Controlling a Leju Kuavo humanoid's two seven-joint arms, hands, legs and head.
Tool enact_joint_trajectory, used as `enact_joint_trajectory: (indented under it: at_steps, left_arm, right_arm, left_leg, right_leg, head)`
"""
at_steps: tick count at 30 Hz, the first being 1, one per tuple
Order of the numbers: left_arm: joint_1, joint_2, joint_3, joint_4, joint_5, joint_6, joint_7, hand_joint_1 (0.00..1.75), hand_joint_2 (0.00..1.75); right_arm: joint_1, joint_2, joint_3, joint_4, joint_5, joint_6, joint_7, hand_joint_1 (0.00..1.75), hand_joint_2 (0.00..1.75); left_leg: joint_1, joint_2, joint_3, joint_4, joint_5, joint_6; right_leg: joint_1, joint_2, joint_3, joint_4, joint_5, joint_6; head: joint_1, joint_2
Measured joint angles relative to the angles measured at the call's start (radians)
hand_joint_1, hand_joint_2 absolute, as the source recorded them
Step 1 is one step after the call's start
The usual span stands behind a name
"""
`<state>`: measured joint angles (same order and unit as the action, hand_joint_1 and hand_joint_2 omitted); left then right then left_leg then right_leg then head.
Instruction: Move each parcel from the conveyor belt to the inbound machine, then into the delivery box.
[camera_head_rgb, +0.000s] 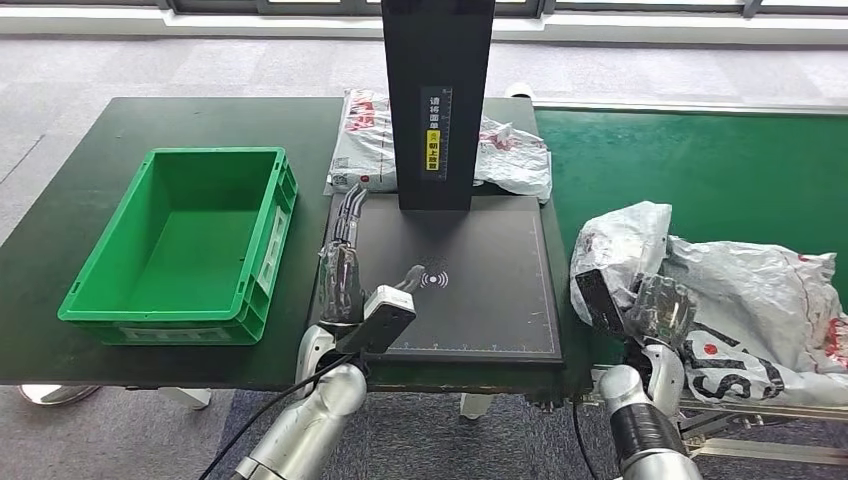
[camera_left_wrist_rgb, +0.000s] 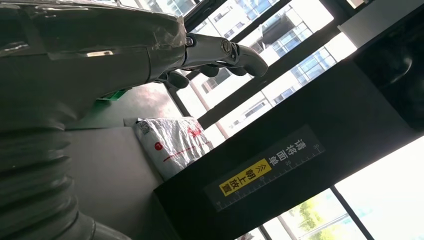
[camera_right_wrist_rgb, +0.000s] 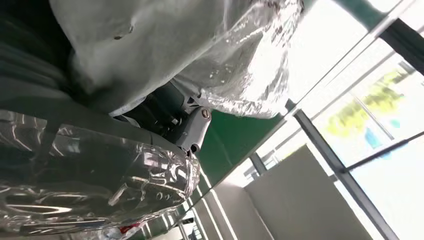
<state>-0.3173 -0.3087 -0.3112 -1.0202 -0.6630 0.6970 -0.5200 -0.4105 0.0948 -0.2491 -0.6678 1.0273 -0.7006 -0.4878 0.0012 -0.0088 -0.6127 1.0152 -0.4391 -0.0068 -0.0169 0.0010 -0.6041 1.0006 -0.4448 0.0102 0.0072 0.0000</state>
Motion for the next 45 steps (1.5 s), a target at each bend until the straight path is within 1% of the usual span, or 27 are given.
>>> enact_joint_trajectory:
  at_steps: [1, 4, 6, 8, 10, 13, 16, 20, 24, 27, 29, 31, 33, 35, 37, 41, 45]
  left_arm:
    - [0.001, 0.0, 0.003, -0.001, 0.0, 0.0, -0.005, 0.0, 1.75]
    - [0.003, 0.0, 0.013, -0.004, 0.002, 0.0, -0.015, 0.0, 1.75]
    - [0.005, 0.0, 0.02, -0.008, 0.005, 0.0, -0.023, 0.0, 1.75]
    - [0.007, 0.0, 0.025, -0.015, 0.012, 0.0, -0.029, 0.0, 1.75]
    - [0.009, 0.0, 0.03, -0.023, 0.021, 0.0, -0.036, 0.0, 1.75]
    - [0.011, 0.0, 0.036, -0.035, 0.031, 0.0, -0.048, 0.0, 1.75]
    - [0.013, 0.0, 0.039, -0.047, 0.037, 0.0, -0.053, 0.0, 1.75]
    - [0.015, 0.0, 0.041, -0.059, 0.042, 0.0, -0.06, 0.0, 1.75]
    - [0.019, 0.0, 0.048, -0.092, 0.077, 0.0, -0.071, 0.0, 1.75]
    - [0.023, 0.001, 0.05, -0.136, 0.092, 0.0, -0.066, 0.0, 1.75]
    - [0.027, 0.002, 0.051, -0.168, 0.091, 0.0, -0.059, 0.0, 1.75]
    - [0.03, 0.003, 0.053, -0.197, 0.085, 0.0, -0.053, 0.0, 1.75]
    - [0.033, 0.003, 0.054, -0.226, 0.066, 0.0, -0.045, 0.0, 1.75]
    - [0.036, 0.004, 0.056, -0.261, 0.048, 0.0, -0.034, 0.0, 1.75]
    - [0.039, 0.006, 0.058, -0.297, 0.046, 0.0, -0.023, 0.0, 1.75]
    - [0.044, 0.01, 0.064, -0.356, 0.073, 0.0, -0.025, 0.0, 1.75]
    - [0.046, 0.011, 0.064, -0.385, 0.081, 0.0, -0.04, 0.0, 1.75]
  right_arm:
    - [0.003, 0.015, -0.045, -0.033, -0.023, -0.001, -0.05, 1.75, 1.75]
    - [0.019, 0.049, -0.142, -0.116, -0.094, -0.001, -0.129, 1.75, 1.75]
    - [0.044, 0.068, -0.177, -0.184, -0.203, -0.001, -0.179, 1.75, 1.75]
    - [0.087, 0.088, -0.188, -0.281, -0.34, -0.002, -0.203, 1.75, 1.75]
    - [0.137, 0.11, -0.187, -0.396, -0.452, -0.002, -0.208, 1.75, 1.75]
    - [0.199, 0.137, -0.18, -0.557, -0.537, -0.002, -0.212, 1.75, 1.75]
    - [0.24, 0.154, -0.171, -0.675, -0.55, -0.002, -0.212, 1.75, 1.75]
    - [0.269, 0.17, -0.163, -0.767, -0.522, -0.002, -0.213, 1.75, 1.75]
    - [0.278, 0.193, -0.153, -0.819, -0.418, -0.002, -0.213, 1.75, 1.75]
    - [0.275, 0.215, -0.13, -0.826, -0.28, -0.001, -0.204, 1.75, 1.75]
    - [0.266, 0.221, -0.099, -0.813, -0.186, 0.001, -0.167, 1.75, 1.75]
    - [0.251, 0.221, -0.058, -0.783, -0.11, 0.001, -0.096, 1.75, 1.75]
    - [0.229, 0.219, -0.001, -0.734, -0.046, 0.002, 0.019, 1.75, 1.75]
    - [0.202, 0.211, 0.081, -0.673, -0.014, 0.005, 0.147, 1.75, 1.75]
    - [0.175, 0.201, 0.17, -0.609, -0.012, 0.015, 0.229, 1.75, 1.75]
    - [0.122, 0.19, 0.317, -0.489, 0.004, 0.035, 0.305, 1.75, 1.75]
    - [0.081, 0.187, 0.436, -0.391, 0.011, 0.067, 0.336, 1.75, 1.75]
  left_leg:
    - [0.0, -0.001, 0.0, 0.0, 0.0, 0.0]
    - [0.0, -0.005, 0.0, 0.0, 0.0, 0.0]
    - [0.0, -0.005, 0.0, 0.0, 0.0, 0.0]
    - [0.0, -0.005, 0.0, 0.0, 0.0, 0.0]
    - [0.0, -0.005, -0.001, 0.0, 0.0, 0.0]
    - [0.0, -0.005, -0.001, 0.0, -0.001, 0.0]
    - [0.0, -0.004, -0.001, 0.0, -0.001, -0.001]
    - [0.0, -0.004, -0.001, 0.0, -0.001, -0.001]
    - [0.0, -0.004, 0.0, 0.0, 0.0, -0.001]
    - [0.0, -0.004, 0.0, 0.0, 0.0, -0.001]
    - [0.001, -0.004, 0.0, 0.0, 0.0, -0.001]
    - [0.001, -0.004, 0.0, 0.0, 0.0, -0.001]
    - [0.001, -0.003, 0.0, 0.0, 0.0, -0.002]
    - [0.001, -0.003, 0.0, 0.0, 0.0, -0.002]
    - [0.001, -0.003, 0.0, 0.0, 0.001, -0.003]
    - [0.002, -0.003, 0.0, 0.0, 0.001, -0.003]
    - [0.002, -0.003, 0.0, 0.0, 0.001, -0.003]
  right_leg:
    - [0.0, -0.001, 0.0, 0.0, 0.0, 0.0]
    - [0.0, -0.004, 0.001, 0.0, -0.001, 0.0]
    - [0.0, -0.004, 0.001, 0.0, -0.001, 0.0]
    - [0.0, -0.004, 0.001, 0.0, -0.001, 0.0]
    - [0.0, -0.004, 0.001, 0.0, -0.001, 0.0]
    - [0.0, -0.004, 0.001, 0.0, -0.002, 0.0]
    - [0.0, -0.003, 0.001, 0.0, -0.003, 0.0]
    - [0.0, -0.003, 0.001, 0.0, -0.002, 0.0]
    - [0.0, -0.003, 0.001, 0.0, -0.002, 0.0]
    - [0.0, -0.003, 0.001, 0.001, -0.002, -0.001]
    - [0.0, -0.003, 0.001, 0.001, -0.002, -0.001]
    - [0.001, -0.003, 0.001, 0.001, -0.002, -0.001]
    - [0.001, -0.002, 0.001, 0.001, -0.002, -0.001]
    - [0.001, -0.002, 0.001, 0.001, -0.002, -0.001]
    - [0.001, -0.001, 0.001, 0.001, -0.002, -0.001]
    - [0.002, -0.002, 0.001, 0.001, -0.002, -0.002]
    - [0.002, -0.001, 0.0, 0.001, -0.002, -0.002]
  head:
    - [0.0, 0.0]
    - [0.0, 0.0]
    - [0.0, 0.0]
    - [0.0, 0.0]
    - [0.0, 0.0]
    - [0.0, 0.0]
    - [0.0, 0.0]
    - [0.0, 0.0]
    - [0.0, 0.0]
    - [0.0, 0.0]
    - [0.0, 0.0]
    - [0.0, 0.0]
    - [0.0, 0.0]
    - [0.0, 0.0]
    - [0.0, 0.0]
    - [0.0, 0.0]
    - [0.0, 0.0]
